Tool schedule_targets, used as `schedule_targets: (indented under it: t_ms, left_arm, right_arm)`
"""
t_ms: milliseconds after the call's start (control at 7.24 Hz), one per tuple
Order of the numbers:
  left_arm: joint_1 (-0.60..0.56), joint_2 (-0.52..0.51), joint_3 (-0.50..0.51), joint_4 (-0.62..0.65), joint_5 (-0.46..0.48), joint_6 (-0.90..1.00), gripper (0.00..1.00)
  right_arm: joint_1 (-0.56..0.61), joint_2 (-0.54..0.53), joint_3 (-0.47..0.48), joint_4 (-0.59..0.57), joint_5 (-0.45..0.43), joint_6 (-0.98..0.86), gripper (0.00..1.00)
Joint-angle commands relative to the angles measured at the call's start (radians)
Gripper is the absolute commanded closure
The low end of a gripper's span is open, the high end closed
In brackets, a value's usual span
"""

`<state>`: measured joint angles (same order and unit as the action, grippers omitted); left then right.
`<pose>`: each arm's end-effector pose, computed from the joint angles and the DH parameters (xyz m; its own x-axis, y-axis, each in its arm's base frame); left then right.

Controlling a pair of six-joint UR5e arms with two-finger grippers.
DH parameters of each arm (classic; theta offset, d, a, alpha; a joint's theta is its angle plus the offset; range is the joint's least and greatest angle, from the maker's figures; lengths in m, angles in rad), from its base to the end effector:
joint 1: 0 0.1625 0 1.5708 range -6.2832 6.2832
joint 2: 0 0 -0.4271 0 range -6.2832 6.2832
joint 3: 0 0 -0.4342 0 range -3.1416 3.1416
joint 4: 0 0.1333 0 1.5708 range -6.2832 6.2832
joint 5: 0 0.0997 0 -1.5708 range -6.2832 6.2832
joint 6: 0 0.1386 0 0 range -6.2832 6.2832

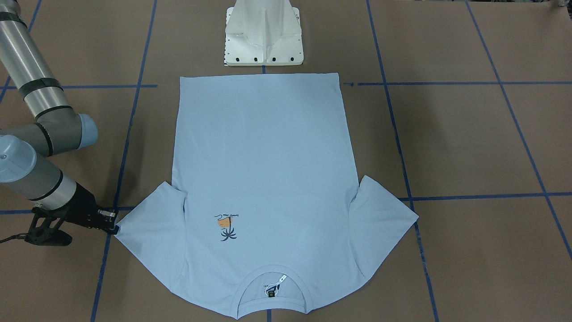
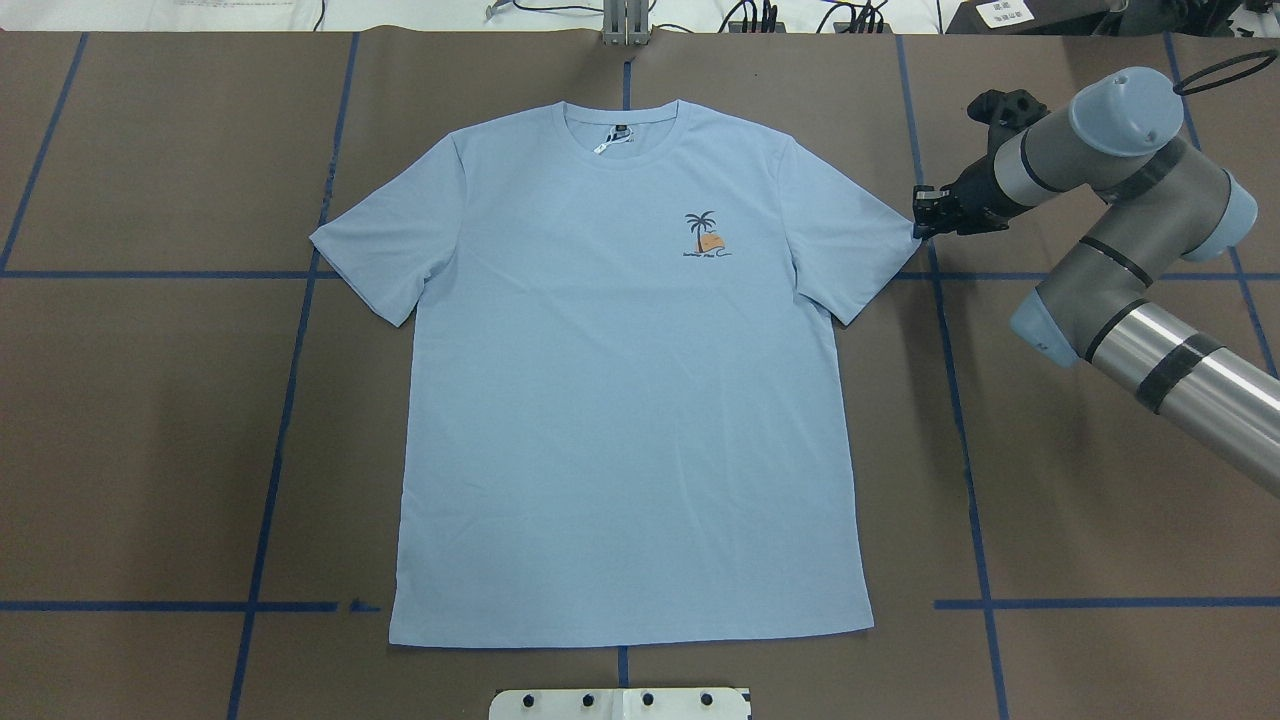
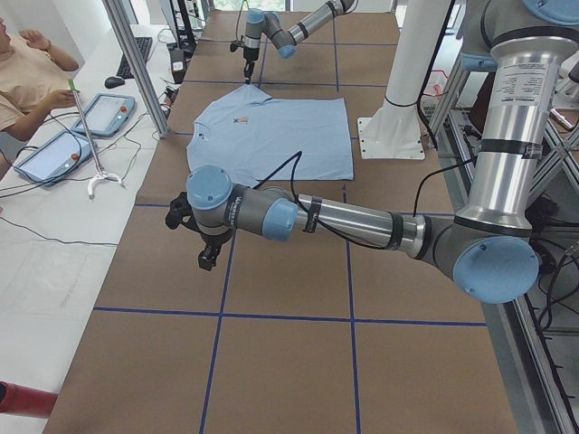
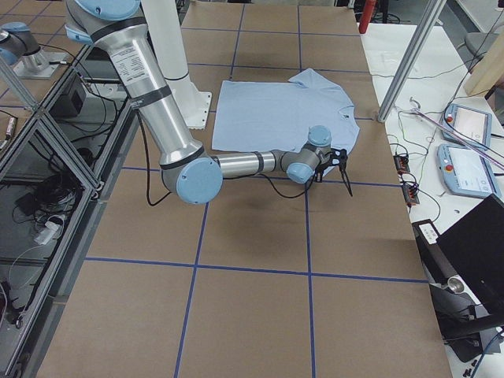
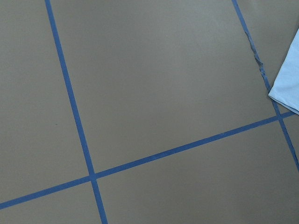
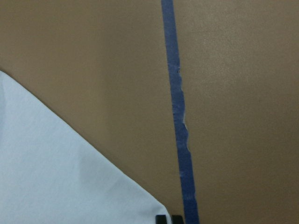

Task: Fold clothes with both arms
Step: 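Move the right gripper to the sleeve nearest it, then grasp the sleeve with the right gripper and fold it inward over the shirt body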

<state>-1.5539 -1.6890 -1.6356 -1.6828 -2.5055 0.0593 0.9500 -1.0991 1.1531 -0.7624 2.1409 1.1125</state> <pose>-0.0117 -0.5969 0.5574 0.5880 0.3002 -0.7511 -0.0511 0.9405 0.3359 -0.4068 -0.6694 0.5197 0.5369 0.1105 0.8364 -0.2329 0.9723 0.0211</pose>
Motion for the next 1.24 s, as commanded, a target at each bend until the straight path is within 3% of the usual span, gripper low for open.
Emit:
schedule_targets:
  t_ms: [0, 138, 276, 414, 552, 690, 967, 1105]
  left_arm:
    - [0.000, 0.000, 0.000, 0.000, 0.002, 0.001, 0.00]
    - [0.000, 0.000, -0.001, 0.000, -0.001, -0.002, 0.00]
    - [0.000, -0.001, -0.001, 0.003, -0.007, -0.010, 0.00]
    - [0.000, -0.003, -0.001, 0.003, -0.009, -0.010, 0.00]
    - [0.000, -0.003, -0.003, 0.003, -0.009, -0.010, 0.00]
    - [0.000, -0.003, -0.003, 0.002, -0.010, -0.010, 0.00]
    - [0.000, -0.003, -0.010, 0.000, -0.010, -0.010, 0.00]
    - [0.001, -0.011, -0.018, -0.006, -0.013, -0.009, 0.00]
  right_arm:
    - [0.001, 0.005, 0.014, 0.002, 0.007, 0.030, 1.00]
    - [-0.017, 0.024, 0.057, 0.002, 0.005, 0.099, 1.00]
    - [-0.077, 0.130, 0.057, -0.006, -0.005, 0.224, 1.00]
    - [-0.117, 0.213, 0.042, -0.009, -0.072, 0.330, 1.00]
    - [-0.178, 0.299, -0.030, -0.011, -0.187, 0.364, 1.00]
    - [-0.194, 0.385, -0.137, -0.009, -0.231, 0.369, 1.00]
    - [-0.195, 0.398, -0.162, -0.009, -0.239, 0.365, 1.00]
    - [-0.210, 0.406, -0.152, -0.006, -0.281, 0.360, 0.01]
